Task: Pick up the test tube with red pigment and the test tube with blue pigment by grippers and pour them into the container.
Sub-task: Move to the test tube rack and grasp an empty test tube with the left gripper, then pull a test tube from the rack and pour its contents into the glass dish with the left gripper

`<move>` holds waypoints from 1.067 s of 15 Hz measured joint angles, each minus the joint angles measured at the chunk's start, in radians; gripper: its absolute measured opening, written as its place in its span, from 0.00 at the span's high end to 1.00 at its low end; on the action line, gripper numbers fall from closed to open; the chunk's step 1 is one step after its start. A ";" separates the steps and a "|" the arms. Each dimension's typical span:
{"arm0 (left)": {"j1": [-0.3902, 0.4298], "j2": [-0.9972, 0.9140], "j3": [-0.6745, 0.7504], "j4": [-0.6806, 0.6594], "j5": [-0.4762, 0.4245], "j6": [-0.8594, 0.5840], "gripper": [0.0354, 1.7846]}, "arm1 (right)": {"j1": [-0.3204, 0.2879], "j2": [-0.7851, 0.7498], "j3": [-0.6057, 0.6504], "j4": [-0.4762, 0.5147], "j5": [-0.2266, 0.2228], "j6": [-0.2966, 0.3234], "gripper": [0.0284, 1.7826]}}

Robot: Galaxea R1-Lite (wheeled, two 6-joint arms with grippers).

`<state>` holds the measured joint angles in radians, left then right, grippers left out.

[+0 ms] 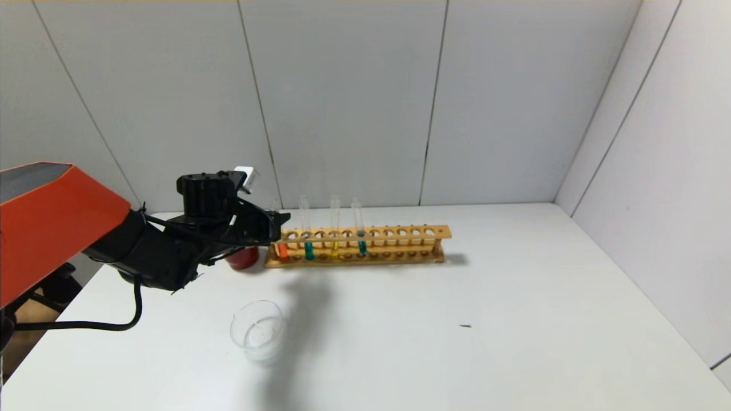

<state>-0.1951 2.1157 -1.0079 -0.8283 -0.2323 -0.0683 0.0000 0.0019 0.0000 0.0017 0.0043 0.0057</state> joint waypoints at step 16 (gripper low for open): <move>0.000 -0.232 -0.083 0.157 0.053 0.048 0.83 | 0.000 0.000 0.000 0.000 0.000 0.000 0.02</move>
<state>-0.1953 1.8834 -1.0911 -0.6715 -0.1798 -0.0202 0.0000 0.0019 0.0000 0.0017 0.0038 0.0062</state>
